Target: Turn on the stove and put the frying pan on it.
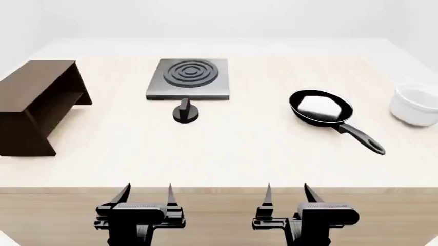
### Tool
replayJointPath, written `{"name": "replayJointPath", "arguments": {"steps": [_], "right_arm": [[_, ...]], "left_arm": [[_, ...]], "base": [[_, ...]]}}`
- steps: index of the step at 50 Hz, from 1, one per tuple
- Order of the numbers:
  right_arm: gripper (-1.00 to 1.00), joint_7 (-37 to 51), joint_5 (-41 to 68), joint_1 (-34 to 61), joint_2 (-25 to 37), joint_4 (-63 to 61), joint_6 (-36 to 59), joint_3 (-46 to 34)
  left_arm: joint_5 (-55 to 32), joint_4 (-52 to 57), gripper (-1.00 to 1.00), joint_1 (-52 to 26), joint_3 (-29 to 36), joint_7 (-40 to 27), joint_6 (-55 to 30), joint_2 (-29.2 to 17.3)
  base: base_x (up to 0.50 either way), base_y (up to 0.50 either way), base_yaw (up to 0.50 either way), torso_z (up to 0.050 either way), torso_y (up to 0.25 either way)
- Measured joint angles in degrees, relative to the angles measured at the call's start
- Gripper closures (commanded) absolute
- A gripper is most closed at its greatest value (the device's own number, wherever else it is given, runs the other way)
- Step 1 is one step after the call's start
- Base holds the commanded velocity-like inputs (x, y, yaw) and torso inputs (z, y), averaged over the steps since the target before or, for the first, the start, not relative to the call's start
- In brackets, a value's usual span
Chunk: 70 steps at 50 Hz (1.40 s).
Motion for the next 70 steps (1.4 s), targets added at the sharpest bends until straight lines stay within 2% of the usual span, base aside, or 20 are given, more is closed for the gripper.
{"name": "replayJointPath", "arguments": {"steps": [26,38,51,70], "right_arm": [[-1.00,2.6,4.0,0.1,2.9,-0.3,0.9,-3.3],[-1.00,5.1,6.1,0.9,4.7,-10.3,8.9,-3.2],[-1.00,6.0,10.1,2.1,6.8,-22.2,15.6,-1.8],[-1.00,7.0,13.0,2.9,8.1,-25.4,17.8,-1.1]], "left_arm": [[-3.1,-0.3,-1.00,-0.7,3.2,-3.5,-2.0,-3.0],[-5.4,9.8,-1.00,-2.3,3.2,-5.3,-12.1,-4.9],[-6.8,19.9,-1.00,-3.4,3.6,-6.7,-19.9,-6.9],[-7.6,22.7,-1.00,-3.7,4.4,-7.8,-22.2,-8.2]], "base": [[0.00,0.00,0.00,0.000,0.000],[0.03,0.00,0.00,0.000,0.000],[0.47,0.00,0.00,0.000,0.000],[0.50,0.00,0.00,0.000,0.000]]}}
